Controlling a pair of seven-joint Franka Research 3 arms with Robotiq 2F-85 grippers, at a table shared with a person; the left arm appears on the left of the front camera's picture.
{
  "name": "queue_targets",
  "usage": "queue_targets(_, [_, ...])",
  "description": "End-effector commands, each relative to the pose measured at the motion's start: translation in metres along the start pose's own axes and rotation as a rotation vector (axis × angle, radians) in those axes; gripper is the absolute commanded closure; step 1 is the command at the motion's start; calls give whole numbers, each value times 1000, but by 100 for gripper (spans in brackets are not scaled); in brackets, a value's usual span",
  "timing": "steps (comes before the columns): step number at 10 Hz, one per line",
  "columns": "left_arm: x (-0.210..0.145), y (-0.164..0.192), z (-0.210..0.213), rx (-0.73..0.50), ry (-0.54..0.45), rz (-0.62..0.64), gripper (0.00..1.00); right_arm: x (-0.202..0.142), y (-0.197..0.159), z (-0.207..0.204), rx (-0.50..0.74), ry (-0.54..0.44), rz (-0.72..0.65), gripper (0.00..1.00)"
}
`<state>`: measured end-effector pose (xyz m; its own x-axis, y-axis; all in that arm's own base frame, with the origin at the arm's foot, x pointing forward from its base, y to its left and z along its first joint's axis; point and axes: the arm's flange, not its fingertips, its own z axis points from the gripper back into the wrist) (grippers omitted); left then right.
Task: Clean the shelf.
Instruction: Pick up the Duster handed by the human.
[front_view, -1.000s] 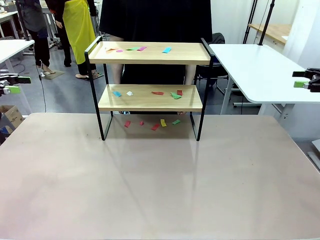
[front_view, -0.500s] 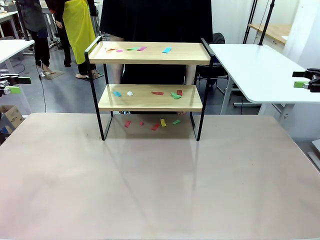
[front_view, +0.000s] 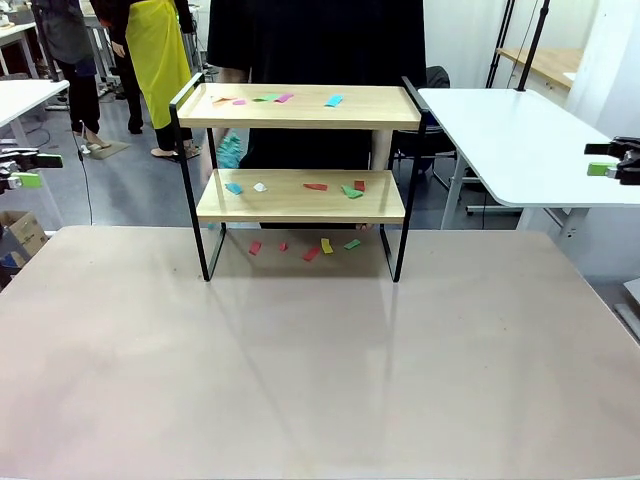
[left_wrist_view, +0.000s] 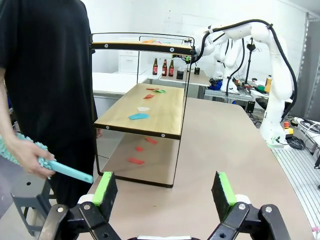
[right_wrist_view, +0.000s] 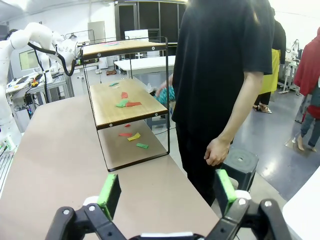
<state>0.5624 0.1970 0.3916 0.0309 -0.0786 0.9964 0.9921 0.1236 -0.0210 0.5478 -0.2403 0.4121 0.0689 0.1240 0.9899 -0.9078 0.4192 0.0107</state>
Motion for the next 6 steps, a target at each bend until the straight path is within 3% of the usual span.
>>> queue_targets(1, [2, -1, -1, -1, 0, -3, 0, 2, 0, 0, 0, -2, 4, 0])
queue_targets(6, [2, -1, -1, -1, 0, -3, 0, 2, 0, 0, 0, -2, 4, 0])
